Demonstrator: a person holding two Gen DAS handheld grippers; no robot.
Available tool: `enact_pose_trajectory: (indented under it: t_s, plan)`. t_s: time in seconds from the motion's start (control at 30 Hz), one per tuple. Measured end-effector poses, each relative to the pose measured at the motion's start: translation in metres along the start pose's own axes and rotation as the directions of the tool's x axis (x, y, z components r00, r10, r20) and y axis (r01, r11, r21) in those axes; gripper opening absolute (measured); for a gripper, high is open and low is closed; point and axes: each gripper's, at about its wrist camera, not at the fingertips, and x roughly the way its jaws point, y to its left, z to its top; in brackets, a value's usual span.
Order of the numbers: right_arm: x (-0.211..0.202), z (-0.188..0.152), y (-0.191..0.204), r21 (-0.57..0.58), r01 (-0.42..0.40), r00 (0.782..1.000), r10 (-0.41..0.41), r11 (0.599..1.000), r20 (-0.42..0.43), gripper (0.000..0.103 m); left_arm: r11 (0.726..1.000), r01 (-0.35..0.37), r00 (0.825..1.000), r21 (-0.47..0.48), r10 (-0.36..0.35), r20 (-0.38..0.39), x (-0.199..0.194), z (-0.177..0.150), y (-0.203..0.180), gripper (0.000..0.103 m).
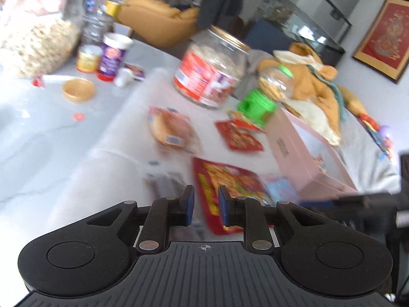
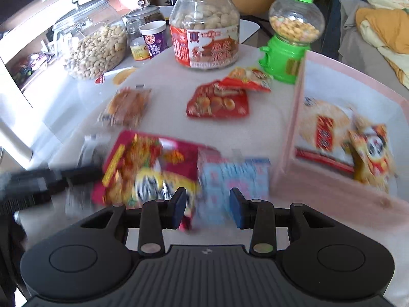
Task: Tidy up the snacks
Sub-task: 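Grasp the brown strip snack with the left gripper while the right gripper grasps the Peppa Pig candy pack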
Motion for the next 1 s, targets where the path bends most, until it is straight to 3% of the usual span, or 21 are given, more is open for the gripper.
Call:
enact_pose_trajectory:
  t_s: [0.1, 0.2, 0.43, 0.57, 0.7, 0.77, 0.9, 1.0]
  plan:
    - [-0.004, -0.015, -0.012, 0.003, 0.009, 1.000, -0.009, 1.000, 0.006, 0.038, 0.996, -0.088, 0.996, -0.002, 0.088, -0.014, 0.004, 0.004, 0.002, 0.023]
    - [-0.006, -0.024, -0.021, 0.024, 0.026, 0.999, -0.027, 0.999, 0.026, 0.045, 0.991, -0.133, 0.991, 0.008, 0.133, -0.020, 0.008, 0.003, 0.003, 0.023]
    - [-0.030, -0.039, -0.020, -0.042, 0.089, 0.979, -0.080, 0.995, 0.188, 0.063, 0.974, -0.195, 0.980, 0.118, 0.199, -0.022, 0.018, 0.005, -0.017, 0.024]
    - [-0.026, -0.024, -0.038, 0.039, 0.069, 0.973, -0.076, 0.997, 0.218, 0.065, 0.972, -0.202, 0.978, 0.119, 0.206, -0.022, 0.020, 0.005, -0.017, 0.024]
    - [-0.009, -0.002, -0.060, 0.181, -0.089, 0.974, 0.048, 0.979, 0.220, 0.065, 0.971, -0.211, 0.975, 0.116, 0.217, -0.039, 0.017, 0.003, -0.012, 0.024]
    - [0.003, 0.003, -0.063, 0.219, -0.127, 0.973, 0.079, 0.967, 0.218, 0.065, 0.975, -0.198, 0.978, 0.104, 0.204, -0.049, 0.014, 0.002, -0.007, 0.027]
    - [0.021, -0.003, -0.051, 0.188, -0.157, 0.979, 0.127, 0.970, 0.162, 0.068, 0.982, -0.166, 0.984, 0.087, 0.171, -0.053, 0.009, 0.000, 0.000, 0.027]
    - [0.019, -0.020, -0.031, 0.058, -0.067, 0.986, 0.057, 0.996, 0.159, 0.069, 0.985, -0.145, 0.987, 0.089, 0.151, -0.062, 0.012, 0.001, -0.002, 0.027]
